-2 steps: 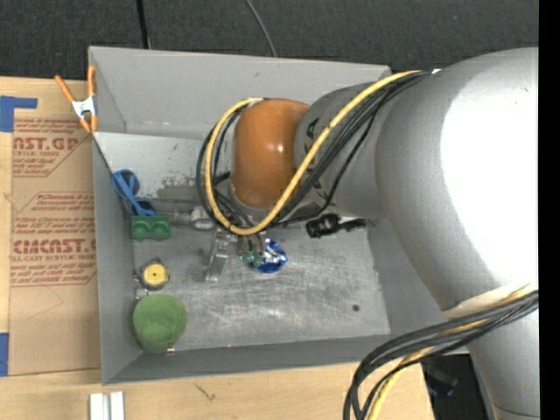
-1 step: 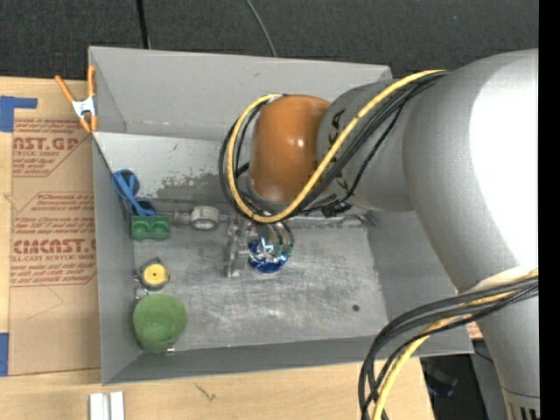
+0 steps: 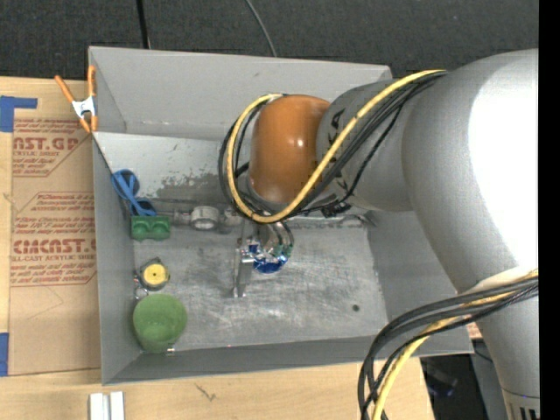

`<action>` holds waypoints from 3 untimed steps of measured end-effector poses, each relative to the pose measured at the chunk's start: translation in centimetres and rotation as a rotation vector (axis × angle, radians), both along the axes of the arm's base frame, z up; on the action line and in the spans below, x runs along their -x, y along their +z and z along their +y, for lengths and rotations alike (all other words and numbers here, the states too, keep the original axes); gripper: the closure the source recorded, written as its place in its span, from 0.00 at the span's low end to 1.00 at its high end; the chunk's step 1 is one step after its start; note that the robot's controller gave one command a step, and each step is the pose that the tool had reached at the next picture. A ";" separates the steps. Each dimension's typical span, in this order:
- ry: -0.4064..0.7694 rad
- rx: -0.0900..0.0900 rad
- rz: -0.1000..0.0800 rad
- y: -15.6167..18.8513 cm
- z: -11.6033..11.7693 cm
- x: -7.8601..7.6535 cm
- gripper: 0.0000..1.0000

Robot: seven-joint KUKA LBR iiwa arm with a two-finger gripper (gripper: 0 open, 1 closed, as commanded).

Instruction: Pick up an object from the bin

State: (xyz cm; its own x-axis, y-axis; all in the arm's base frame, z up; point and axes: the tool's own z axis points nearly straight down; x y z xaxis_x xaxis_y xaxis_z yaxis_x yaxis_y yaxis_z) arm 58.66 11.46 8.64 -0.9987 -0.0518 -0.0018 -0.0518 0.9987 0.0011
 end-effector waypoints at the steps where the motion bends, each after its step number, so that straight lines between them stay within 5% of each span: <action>1: -0.206 0.002 0.002 2.4 -6.1 4.1 0.00; 2: 0.092 -0.001 -0.010 -1.4 -9.9 1.4 0.00; 3: 0.090 -0.001 -0.011 -1.3 -10.0 1.4 1.00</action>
Offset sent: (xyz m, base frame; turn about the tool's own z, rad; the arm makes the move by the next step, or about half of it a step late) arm -0.0408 -0.0605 0.0238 0.2048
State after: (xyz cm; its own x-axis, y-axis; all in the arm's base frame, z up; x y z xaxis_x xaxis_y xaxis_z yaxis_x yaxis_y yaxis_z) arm 57.28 1.48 7.33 -0.9899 -0.1413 -0.0127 -0.1413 0.9900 0.0007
